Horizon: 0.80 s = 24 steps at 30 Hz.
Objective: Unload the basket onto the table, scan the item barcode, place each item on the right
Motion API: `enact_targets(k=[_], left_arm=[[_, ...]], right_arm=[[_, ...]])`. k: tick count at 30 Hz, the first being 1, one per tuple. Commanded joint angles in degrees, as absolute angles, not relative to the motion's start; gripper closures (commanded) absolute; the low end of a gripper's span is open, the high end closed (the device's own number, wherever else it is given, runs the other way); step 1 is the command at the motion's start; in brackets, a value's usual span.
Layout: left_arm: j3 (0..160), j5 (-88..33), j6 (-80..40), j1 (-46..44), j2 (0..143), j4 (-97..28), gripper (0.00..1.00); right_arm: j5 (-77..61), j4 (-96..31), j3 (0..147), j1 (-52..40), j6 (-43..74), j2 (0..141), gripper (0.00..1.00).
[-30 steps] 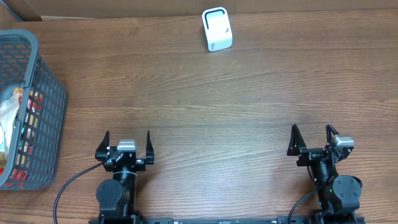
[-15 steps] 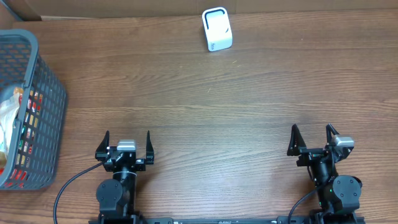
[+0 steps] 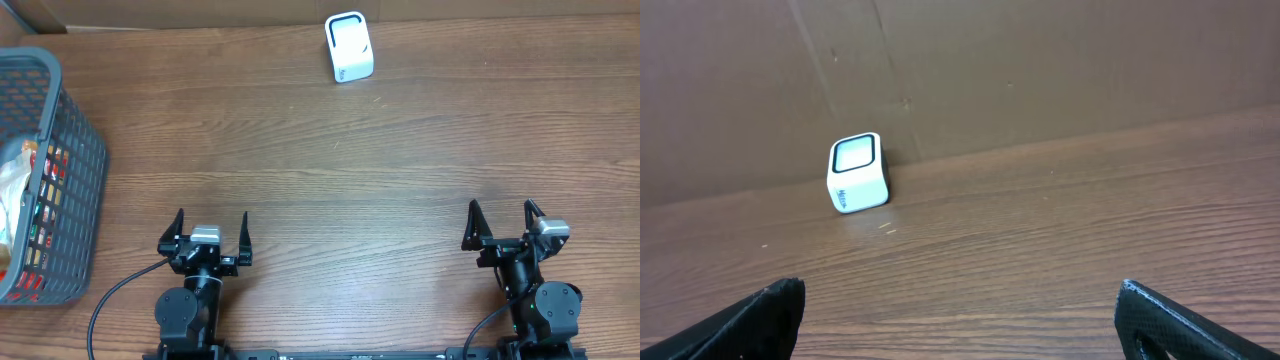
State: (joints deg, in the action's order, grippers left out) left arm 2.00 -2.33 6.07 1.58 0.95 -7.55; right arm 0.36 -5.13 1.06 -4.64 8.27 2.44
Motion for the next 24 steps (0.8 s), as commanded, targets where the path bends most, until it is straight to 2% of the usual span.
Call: enact_targets(k=[1, 10, 18, 24], left_arm=[[4.3, -4.5, 3.6, 1.3, 0.3, -9.0, 0.00], [16.4, -4.1, 3.6, 1.4, 6.8, -16.4, 0.00], [35.2, -7.7, 2.1, 1.4, 25.3, -19.2, 0.00], [59.3, -8.7, -0.1, 1.4, 44.0, -33.9, 0.00]], right_arm=[[0.4, -4.8, 0.4, -4.9, 7.9, 2.5, 0.00], [0.4, -4.8, 0.4, -4.9, 7.9, 2.5, 0.00], [0.4, -4.8, 0.4, -4.9, 7.9, 2.5, 0.00], [0.4, -4.8, 0.4, -4.9, 7.9, 2.5, 0.00]])
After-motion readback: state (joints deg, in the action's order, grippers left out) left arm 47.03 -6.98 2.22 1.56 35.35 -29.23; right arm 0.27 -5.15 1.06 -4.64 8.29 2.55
